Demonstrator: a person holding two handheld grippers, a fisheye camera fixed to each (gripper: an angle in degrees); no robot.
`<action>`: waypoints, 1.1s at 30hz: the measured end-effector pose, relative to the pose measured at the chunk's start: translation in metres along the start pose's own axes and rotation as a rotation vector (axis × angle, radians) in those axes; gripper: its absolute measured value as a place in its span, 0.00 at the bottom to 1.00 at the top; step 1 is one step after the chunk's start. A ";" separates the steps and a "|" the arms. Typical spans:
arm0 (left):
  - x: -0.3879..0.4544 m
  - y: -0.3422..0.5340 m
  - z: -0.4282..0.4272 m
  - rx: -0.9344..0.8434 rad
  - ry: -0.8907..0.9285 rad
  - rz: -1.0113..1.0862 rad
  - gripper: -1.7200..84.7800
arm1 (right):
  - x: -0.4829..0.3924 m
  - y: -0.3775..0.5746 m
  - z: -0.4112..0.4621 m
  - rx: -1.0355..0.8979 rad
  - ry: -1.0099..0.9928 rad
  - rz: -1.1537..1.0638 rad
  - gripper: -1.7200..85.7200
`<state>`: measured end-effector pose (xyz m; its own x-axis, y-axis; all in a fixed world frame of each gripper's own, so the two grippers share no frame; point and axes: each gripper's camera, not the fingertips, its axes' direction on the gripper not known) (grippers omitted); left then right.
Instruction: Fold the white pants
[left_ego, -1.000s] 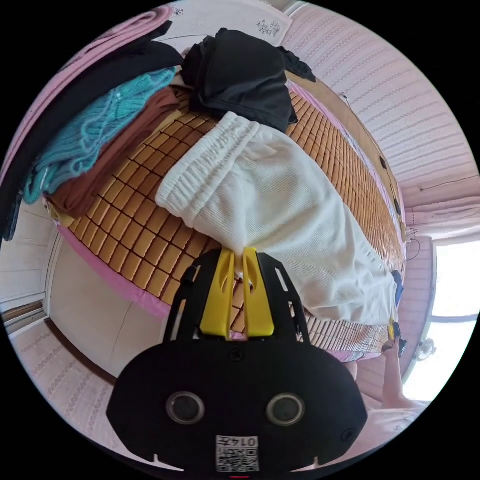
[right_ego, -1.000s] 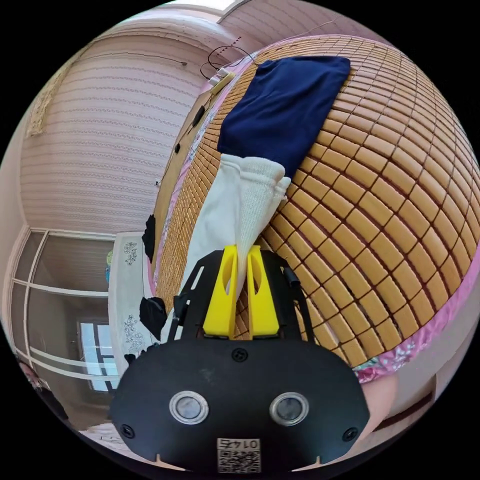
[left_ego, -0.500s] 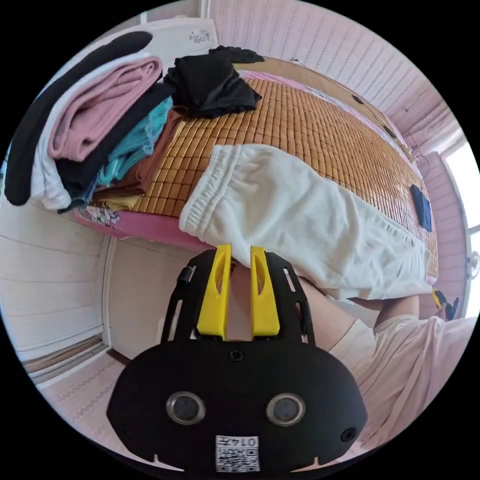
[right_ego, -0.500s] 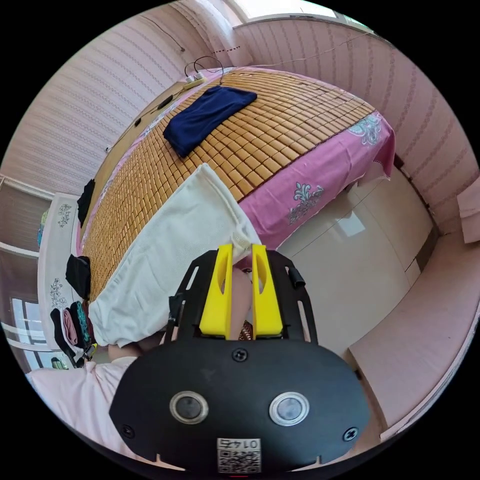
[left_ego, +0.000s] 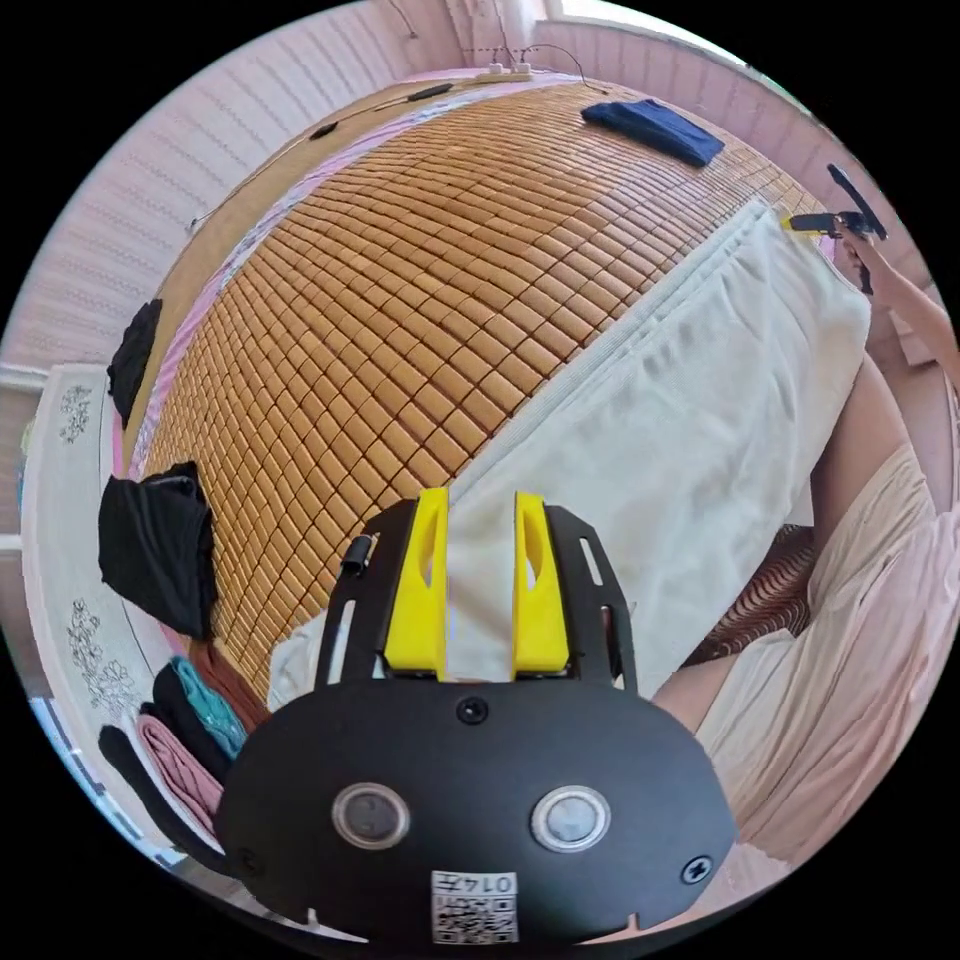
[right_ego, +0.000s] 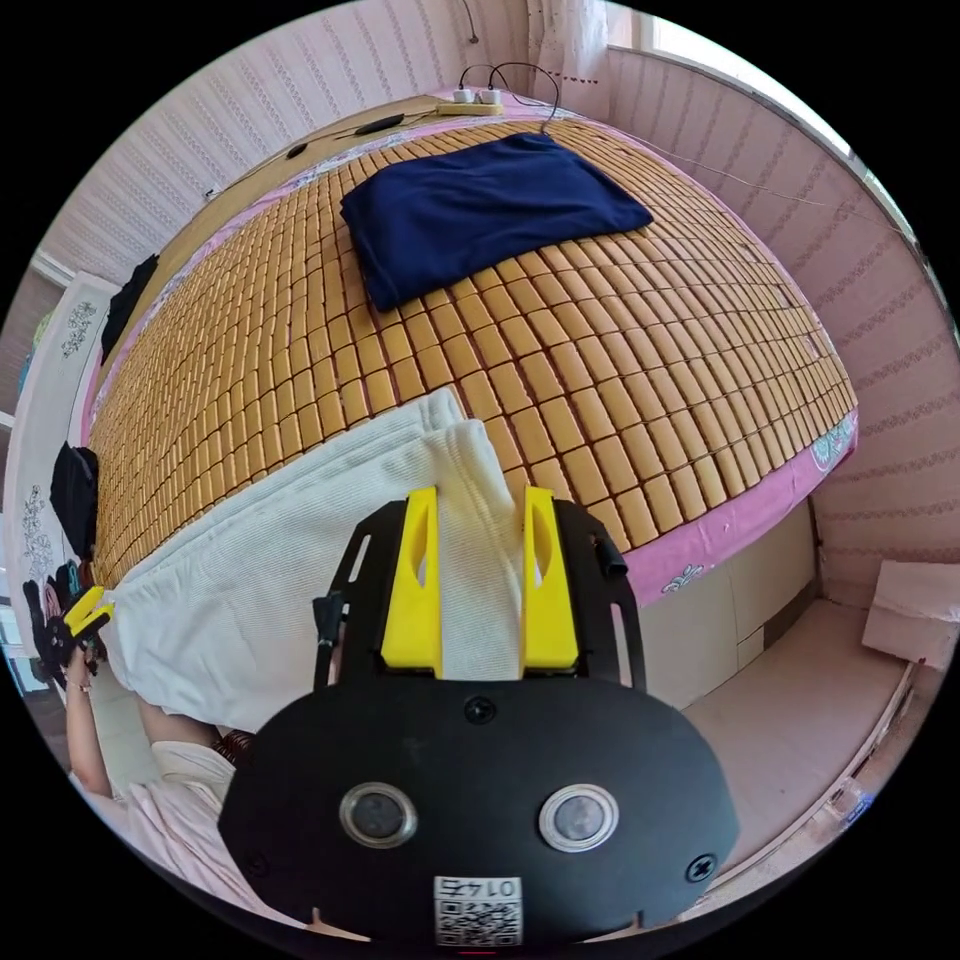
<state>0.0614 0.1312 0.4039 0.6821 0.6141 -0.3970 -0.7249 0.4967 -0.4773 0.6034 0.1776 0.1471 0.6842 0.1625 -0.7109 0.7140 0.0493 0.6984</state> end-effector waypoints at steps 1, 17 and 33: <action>0.005 -0.020 0.012 -0.056 -0.004 0.045 0.14 | -0.001 0.000 0.002 0.000 -0.004 -0.005 0.15; 0.011 -0.017 -0.081 0.023 0.094 0.080 0.04 | -0.016 0.043 -0.072 0.085 -0.061 -0.302 0.05; -0.001 -0.057 0.049 -0.162 0.092 -0.042 0.06 | 0.020 0.091 0.065 -0.029 -0.070 0.167 0.15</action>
<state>0.0972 0.1316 0.4698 0.7227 0.5326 -0.4405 -0.6758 0.4111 -0.6118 0.6922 0.1215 0.1911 0.8025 0.1016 -0.5879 0.5855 0.0557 0.8088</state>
